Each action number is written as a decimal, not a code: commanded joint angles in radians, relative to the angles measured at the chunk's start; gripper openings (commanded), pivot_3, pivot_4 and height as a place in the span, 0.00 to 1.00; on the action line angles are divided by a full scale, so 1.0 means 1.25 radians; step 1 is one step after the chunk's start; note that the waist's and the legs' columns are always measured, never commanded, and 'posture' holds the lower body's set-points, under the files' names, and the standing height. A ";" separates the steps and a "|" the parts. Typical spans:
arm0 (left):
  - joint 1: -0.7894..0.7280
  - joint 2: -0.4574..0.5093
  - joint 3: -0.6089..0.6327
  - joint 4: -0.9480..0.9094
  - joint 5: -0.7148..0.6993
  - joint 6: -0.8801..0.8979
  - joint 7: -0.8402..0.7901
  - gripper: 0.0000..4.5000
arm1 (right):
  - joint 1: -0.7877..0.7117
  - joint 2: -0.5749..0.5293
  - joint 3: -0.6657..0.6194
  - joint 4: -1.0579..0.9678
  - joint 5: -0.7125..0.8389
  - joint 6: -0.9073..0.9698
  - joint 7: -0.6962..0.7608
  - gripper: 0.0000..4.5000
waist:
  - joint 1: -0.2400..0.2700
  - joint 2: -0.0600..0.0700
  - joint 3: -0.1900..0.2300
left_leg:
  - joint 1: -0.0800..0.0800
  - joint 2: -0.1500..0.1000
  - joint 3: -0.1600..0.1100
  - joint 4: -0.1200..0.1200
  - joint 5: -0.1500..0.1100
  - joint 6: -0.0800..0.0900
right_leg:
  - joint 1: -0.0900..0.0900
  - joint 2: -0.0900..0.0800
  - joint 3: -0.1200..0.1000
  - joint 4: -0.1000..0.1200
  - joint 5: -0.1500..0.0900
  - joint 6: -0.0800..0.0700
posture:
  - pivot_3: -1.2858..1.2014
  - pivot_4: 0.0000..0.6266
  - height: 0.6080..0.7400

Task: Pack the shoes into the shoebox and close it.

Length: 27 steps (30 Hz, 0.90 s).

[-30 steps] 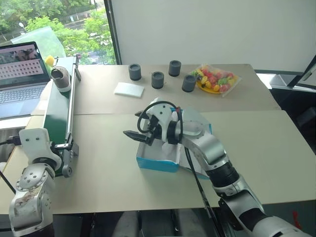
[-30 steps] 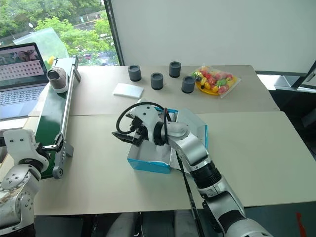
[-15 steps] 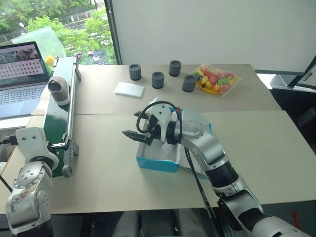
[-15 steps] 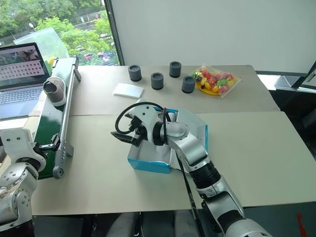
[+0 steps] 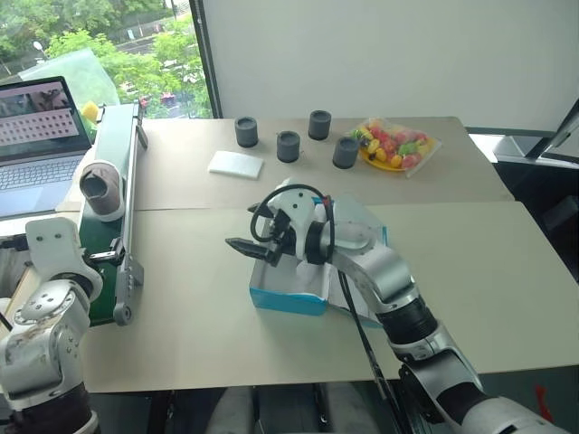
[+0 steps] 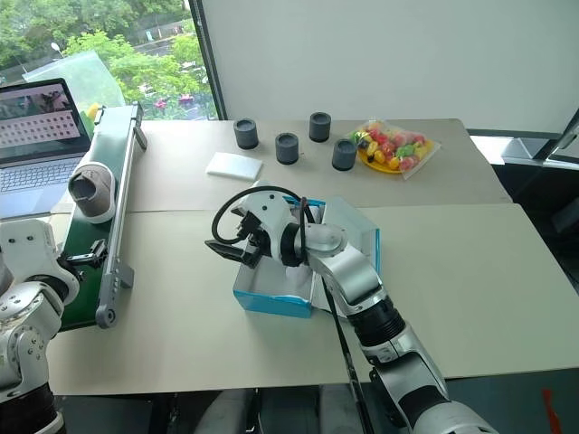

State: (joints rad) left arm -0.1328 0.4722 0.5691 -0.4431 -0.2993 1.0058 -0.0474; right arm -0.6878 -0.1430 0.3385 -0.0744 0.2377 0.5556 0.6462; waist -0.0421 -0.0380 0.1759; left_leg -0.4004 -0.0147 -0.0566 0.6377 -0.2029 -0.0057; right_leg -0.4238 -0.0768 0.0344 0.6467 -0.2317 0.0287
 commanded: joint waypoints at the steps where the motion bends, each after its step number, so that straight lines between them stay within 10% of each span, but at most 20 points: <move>1: -0.019 0.003 0.012 -0.011 0.007 0.012 0.015 0.99 | 0.000 0.002 -0.021 -0.037 0.010 0.002 -0.003 1.00 | 0.000 0.000 0.000 | 0.000 0.000 0.000 0.000 0.000 0.000 | 0.000 0.000 0.000 0.000 0.000 0.000 | 0.52 0.24 1.00; 25: -0.064 -0.089 0.089 0.046 0.005 0.142 0.102 0.99 | -0.010 0.011 -0.038 -0.040 0.019 0.012 -0.009 1.00 | -0.001 0.000 0.000 | 0.000 0.000 0.000 0.000 0.000 0.000 | 0.000 0.000 0.000 0.000 0.000 0.000 | 0.52 0.24 1.00; 27: -0.074 -0.091 0.100 0.043 0.003 0.150 0.102 0.87 | -0.014 0.012 -0.042 -0.039 0.021 0.012 -0.011 1.00 | 0.000 0.000 0.000 | 0.000 0.000 0.000 0.000 0.000 0.000 | 0.000 0.000 0.000 0.000 0.000 0.000 | 0.52 0.24 1.00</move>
State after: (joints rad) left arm -0.2145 0.3565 0.6663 -0.3795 -0.2987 1.1821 0.0711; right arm -0.6879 -0.1361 0.3121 -0.0781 0.2487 0.5718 0.6355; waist -0.0424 -0.0384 0.1757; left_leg -0.4000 -0.0150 -0.0569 0.6376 -0.2030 -0.0059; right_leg -0.4238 -0.0769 0.0349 0.6471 -0.2317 0.0288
